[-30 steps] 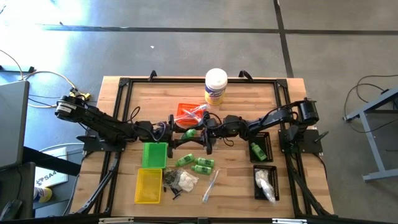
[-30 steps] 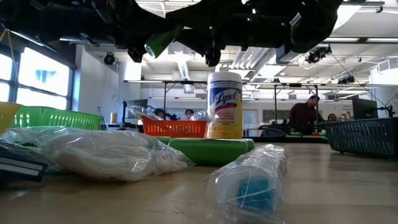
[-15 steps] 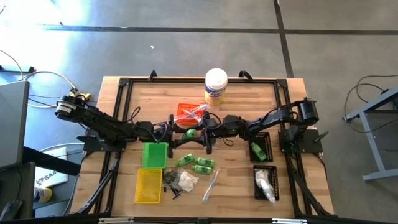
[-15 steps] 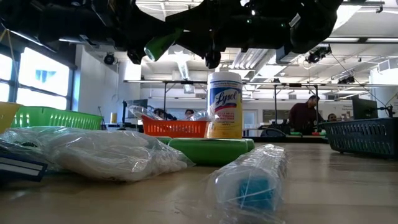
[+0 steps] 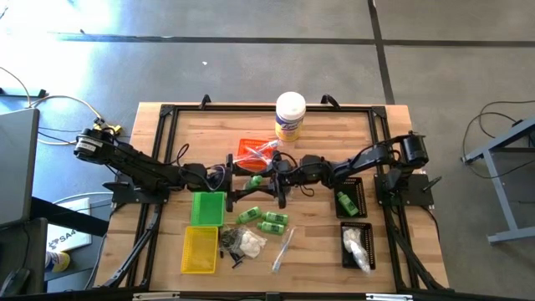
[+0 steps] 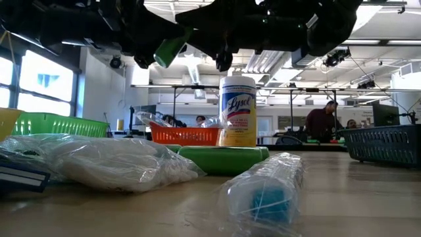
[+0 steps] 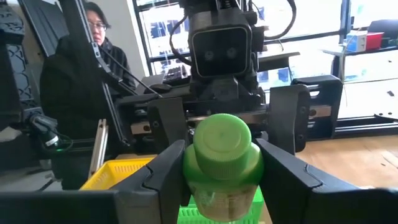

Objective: Pick & Place Travel size toiletries
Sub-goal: Put the green shampoo into the top black bin

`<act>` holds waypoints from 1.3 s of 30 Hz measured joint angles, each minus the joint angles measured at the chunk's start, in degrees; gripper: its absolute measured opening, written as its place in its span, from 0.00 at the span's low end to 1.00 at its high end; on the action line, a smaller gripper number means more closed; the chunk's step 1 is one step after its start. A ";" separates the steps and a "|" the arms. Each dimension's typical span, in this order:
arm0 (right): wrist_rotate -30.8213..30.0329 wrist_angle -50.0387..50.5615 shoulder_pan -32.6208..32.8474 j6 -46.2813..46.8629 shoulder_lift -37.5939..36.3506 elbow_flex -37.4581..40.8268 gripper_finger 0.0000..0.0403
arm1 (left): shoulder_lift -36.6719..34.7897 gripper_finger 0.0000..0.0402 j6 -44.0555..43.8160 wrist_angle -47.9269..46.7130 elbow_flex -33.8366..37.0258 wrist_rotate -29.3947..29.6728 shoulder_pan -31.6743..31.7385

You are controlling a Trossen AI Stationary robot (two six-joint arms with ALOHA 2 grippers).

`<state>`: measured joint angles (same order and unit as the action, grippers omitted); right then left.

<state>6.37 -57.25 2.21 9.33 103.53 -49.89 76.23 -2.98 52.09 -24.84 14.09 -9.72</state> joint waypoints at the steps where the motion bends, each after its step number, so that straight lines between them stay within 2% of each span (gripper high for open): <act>1: 0.01 0.02 -0.04 0.08 0.00 0.00 0.41 | 0.00 0.64 0.00 0.01 0.00 0.02 0.00; 17: -0.10 0.12 -0.06 0.09 0.00 0.00 0.41 | -0.29 0.63 0.70 0.30 0.00 0.17 0.00; 21: -0.28 0.70 -0.08 0.15 -0.04 -0.02 0.42 | -2.52 0.63 3.00 -1.49 0.02 0.17 0.00; 24: -0.37 1.48 -0.12 0.06 -0.24 -0.02 0.41 | -6.11 0.63 4.15 -6.67 0.04 0.17 -0.02; 33: -0.38 17.87 -1.54 -1.52 -9.62 -0.02 0.41 | -15.09 0.63 2.29 -18.63 0.04 0.17 -0.04; 39: -0.31 37.70 -1.86 -1.93 -19.99 0.01 0.41 | -16.17 0.63 2.29 -20.32 0.04 0.15 -0.04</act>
<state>6.06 -19.56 0.35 7.40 83.54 -49.88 60.05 -0.69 31.77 -24.80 14.24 -9.76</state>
